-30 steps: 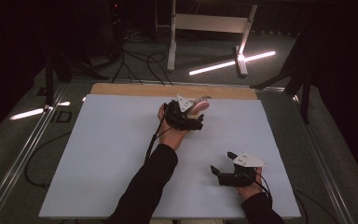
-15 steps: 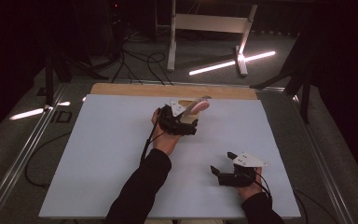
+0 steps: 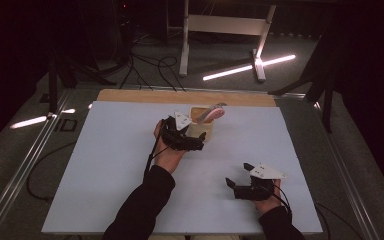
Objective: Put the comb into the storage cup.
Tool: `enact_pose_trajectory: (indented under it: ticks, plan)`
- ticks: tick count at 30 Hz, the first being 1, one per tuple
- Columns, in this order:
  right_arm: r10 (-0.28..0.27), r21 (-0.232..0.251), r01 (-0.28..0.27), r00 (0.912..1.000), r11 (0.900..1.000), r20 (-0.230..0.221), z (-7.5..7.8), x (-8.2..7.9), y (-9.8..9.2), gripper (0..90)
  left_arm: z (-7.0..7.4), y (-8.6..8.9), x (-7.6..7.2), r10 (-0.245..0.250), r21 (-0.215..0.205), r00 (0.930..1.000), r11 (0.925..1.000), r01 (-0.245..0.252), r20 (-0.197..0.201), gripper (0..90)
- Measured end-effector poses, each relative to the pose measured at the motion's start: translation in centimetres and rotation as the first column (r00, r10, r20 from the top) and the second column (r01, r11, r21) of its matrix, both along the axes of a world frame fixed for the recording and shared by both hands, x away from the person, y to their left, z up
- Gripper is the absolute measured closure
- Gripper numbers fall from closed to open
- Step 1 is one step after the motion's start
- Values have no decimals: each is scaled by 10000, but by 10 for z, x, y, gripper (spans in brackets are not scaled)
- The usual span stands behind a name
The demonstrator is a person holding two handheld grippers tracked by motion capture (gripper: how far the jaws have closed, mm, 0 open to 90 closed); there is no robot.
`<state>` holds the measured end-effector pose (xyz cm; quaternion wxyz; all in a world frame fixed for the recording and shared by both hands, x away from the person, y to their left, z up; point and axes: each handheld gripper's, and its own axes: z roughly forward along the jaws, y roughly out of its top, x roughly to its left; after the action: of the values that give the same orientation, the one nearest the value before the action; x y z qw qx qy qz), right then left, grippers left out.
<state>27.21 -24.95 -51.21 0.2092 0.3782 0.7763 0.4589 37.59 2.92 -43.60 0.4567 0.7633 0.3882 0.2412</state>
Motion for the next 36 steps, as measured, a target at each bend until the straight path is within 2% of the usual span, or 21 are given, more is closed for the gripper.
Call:
enact_pose_trajectory:
  ticks: [3, 8, 13, 16, 23, 25, 30, 36]
  plan:
    - [18, 0, -18, 10000, 10000, 1, 0, 0, 0, 114, 3, 6, -6, -19, -19, 10000, 10000, 19, -87, 0]
    - [17, -3, -17, 10000, 10000, -7, 0, 0, 0, 114, 2, 21, -16, 18, 180, 9997, 9998, -14, -241, 0]
    - [29, 17, -29, 10000, 10000, -25, -1, 0, 1, 114, -2, 45, -28, 143, -137, 9993, 9998, -147, -348, 0]
    - [20, -3, -20, 10000, 10000, -29, -1, 0, 1, 114, -3, 56, -33, 244, -131, 9991, 9996, -248, -343, 0]
    - [-9, 55, 9, 10000, 10000, -37, -1, 0, 1, 114, -8, 99, -55, 535, -211, 9983, 9983, -540, -242, 0]
    - [2, 71, -2, 10000, 10000, -30, -1, 0, 1, 114, -10, 114, -64, 635, -249, 9977, 9976, -641, -236, 0]
    - [-38, 83, 38, 10000, 10000, -28, -1, 0, 2, 114, -21, 138, -81, 897, -329, 9958, 9954, -902, -163, 0]
    - [-70, 205, 69, 9999, 9998, 72, 1, -2, 1, 113, -40, 160, -97, 1015, -251, 9945, 9944, -1022, -272, 0]
